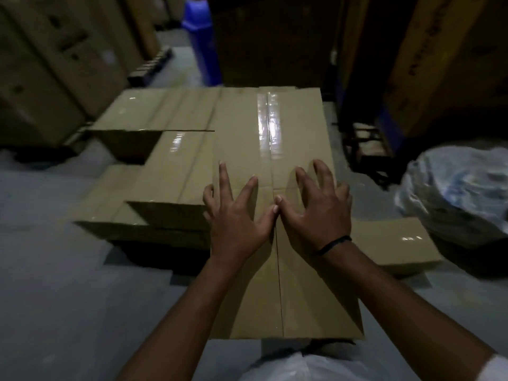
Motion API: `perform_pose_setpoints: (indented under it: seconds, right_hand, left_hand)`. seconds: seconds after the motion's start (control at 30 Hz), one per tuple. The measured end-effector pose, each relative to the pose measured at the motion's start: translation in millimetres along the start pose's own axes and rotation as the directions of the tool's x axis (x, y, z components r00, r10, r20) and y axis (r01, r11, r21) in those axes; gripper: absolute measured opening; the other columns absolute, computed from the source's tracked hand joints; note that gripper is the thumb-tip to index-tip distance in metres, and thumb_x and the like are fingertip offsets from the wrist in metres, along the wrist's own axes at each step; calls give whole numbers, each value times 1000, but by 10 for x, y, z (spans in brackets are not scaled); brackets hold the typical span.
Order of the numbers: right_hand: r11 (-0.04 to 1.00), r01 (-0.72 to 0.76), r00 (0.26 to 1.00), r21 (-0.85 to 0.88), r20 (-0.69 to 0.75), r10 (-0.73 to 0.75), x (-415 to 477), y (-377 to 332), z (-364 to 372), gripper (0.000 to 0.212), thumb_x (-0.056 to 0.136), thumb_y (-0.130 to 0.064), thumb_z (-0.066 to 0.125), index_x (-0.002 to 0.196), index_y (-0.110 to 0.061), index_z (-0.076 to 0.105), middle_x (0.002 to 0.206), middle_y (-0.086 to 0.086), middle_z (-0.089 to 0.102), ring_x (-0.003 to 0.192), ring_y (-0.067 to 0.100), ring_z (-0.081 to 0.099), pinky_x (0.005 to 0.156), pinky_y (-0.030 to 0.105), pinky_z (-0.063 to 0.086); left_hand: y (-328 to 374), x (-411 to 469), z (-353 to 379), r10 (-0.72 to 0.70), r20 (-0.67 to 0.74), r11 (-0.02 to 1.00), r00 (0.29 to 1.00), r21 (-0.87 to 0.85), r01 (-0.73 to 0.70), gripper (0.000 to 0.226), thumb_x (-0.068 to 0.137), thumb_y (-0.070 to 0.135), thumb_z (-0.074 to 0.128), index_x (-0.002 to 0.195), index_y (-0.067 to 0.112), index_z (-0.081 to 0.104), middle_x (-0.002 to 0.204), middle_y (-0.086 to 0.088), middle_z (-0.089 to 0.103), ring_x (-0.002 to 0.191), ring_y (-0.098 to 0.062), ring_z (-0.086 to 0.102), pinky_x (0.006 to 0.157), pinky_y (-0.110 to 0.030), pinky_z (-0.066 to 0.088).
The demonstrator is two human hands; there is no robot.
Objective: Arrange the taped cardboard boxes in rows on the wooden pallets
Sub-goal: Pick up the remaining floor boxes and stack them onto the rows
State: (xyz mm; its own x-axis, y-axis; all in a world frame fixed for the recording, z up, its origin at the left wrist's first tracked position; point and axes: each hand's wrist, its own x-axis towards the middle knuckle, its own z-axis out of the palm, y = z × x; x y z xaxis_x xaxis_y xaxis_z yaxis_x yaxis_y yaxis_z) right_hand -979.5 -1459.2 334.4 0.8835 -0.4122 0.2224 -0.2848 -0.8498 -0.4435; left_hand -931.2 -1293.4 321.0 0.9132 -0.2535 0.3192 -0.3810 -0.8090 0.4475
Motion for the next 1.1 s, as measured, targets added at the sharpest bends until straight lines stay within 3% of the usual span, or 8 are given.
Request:
perform_pose_setpoints:
  seconds: [0.17,0.4,0.7,1.1]
  right_hand:
    - [974,203,971,97,107,-213,-49,-1014,469,77,88,-74,51,155,-40,33,168,-4,14,137,37,32,111,52,38]
    - [916,355,905,185,178,-386,79,-2008,985,75,88,-72,52,154,-40,35,166,-5,15,137,36,33,112,53,37]
    - [872,422,842,247,250,-478,767,-3022,1678,72,90,-68,54,153,-41,36,167,-6,13,137,35,32,113,52,36]
    - [827,468,775,310,306,-553,1294,-4363,2572,72,90,-70,52,154,-42,34,167,-7,11,138,32,31,114,49,36]
  left_hand:
    - [-881,-260,-605,-152,-129,980,980,112,166,71,85,72,57,150,47,43,171,7,-14,154,-38,4,111,-66,31]
    - [-1695,-255,-1093,-340,-210,914,917,157,375,71,85,71,58,150,47,42,172,9,-2,153,-35,7,110,-69,34]
    - [-2685,416,-1352,-450,-256,844,855,190,501,69,87,72,52,150,47,41,170,11,11,152,-27,11,110,-56,34]
    - [-4011,1038,-1828,-524,-322,777,789,198,597,65,88,73,51,148,48,45,165,16,25,150,-22,16,108,-52,36]
